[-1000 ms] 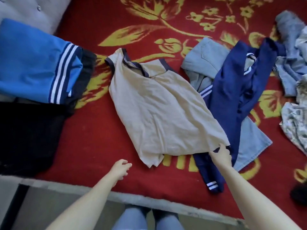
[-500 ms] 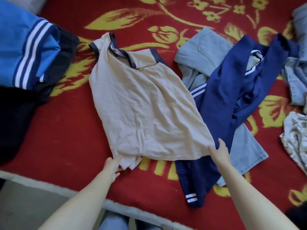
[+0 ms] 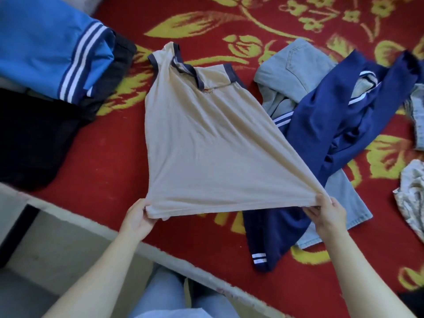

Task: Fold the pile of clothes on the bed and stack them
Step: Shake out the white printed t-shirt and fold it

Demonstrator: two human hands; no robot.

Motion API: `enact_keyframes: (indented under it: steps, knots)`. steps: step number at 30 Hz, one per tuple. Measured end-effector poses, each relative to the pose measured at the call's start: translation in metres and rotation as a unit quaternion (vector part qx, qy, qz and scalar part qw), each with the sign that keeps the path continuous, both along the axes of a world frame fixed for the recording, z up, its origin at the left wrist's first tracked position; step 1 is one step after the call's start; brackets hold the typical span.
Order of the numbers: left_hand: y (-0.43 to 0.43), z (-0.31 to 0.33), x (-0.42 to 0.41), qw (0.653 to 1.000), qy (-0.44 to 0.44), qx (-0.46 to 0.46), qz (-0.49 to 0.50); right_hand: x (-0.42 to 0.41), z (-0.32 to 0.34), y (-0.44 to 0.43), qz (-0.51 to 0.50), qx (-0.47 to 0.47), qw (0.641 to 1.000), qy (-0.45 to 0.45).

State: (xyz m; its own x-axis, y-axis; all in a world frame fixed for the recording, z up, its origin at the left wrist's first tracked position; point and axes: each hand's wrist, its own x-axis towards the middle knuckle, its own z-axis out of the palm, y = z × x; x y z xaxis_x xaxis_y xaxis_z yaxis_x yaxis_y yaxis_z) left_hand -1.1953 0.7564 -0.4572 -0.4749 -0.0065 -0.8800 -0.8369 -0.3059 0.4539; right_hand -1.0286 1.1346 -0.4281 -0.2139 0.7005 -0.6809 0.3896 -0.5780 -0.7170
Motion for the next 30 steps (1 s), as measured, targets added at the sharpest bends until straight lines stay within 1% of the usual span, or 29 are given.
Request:
enact_keyframes:
  steps: [3, 8, 10, 13, 15, 17, 18, 21, 23, 24, 26, 28, 30]
  knots:
    - [-0.006, 0.002, 0.015, 1.0, -0.019, 0.011, -0.014, 0.014, 0.006, -0.007, -0.016, -0.009, 1.0, 0.007]
    - [-0.005, -0.001, 0.04, 0.997, -0.046, -0.021, -0.066, 0.044, 0.003, -0.019, -0.035, 0.007, 0.999, -0.035]
    - [-0.004, 0.001, 0.047, 0.991, -0.065, -0.026, -0.114, 0.053, 0.005, -0.023, -0.041, 0.012, 0.998, -0.043]
    - [-0.001, 0.013, 0.057, 0.972, -0.093, -0.057, -0.209, 0.06, 0.013, -0.023, -0.045, 0.027, 0.997, -0.05]
    - [-0.005, 0.017, 0.058, 0.961, -0.09, -0.08, -0.25, 0.063, 0.02, -0.022, -0.053, 0.036, 0.997, -0.048]
    - [-0.01, 0.022, 0.06, 0.957, -0.072, -0.075, -0.272, 0.066, 0.025, -0.022, -0.055, 0.039, 0.997, -0.047]
    - [-0.011, 0.024, 0.06, 0.959, -0.059, -0.064, -0.269, 0.067, 0.027, -0.023, -0.053, 0.039, 0.997, -0.048]
    - [-0.015, 0.034, 0.067, 0.976, -0.017, -0.012, -0.218, 0.069, 0.029, -0.028, -0.045, 0.047, 0.997, -0.051]
    - [-0.02, 0.036, 0.068, 0.98, 0.004, 0.018, -0.197, 0.069, 0.031, -0.033, -0.032, 0.056, 0.996, -0.057]
    - [-0.023, 0.035, 0.068, 0.98, 0.009, 0.02, -0.196, 0.068, 0.032, -0.035, -0.029, 0.058, 0.996, -0.058]
    - [-0.03, 0.033, 0.067, 0.981, 0.014, -0.019, -0.194, 0.065, 0.037, -0.039, -0.029, 0.066, 0.996, -0.051]
    - [-0.039, 0.03, 0.067, 0.984, 0.017, -0.086, -0.157, 0.061, 0.044, -0.04, -0.035, 0.079, 0.996, -0.027]
    - [-0.048, 0.033, 0.066, 0.986, 0.024, -0.108, -0.129, 0.058, 0.054, -0.042, -0.062, 0.085, 0.994, -0.004]
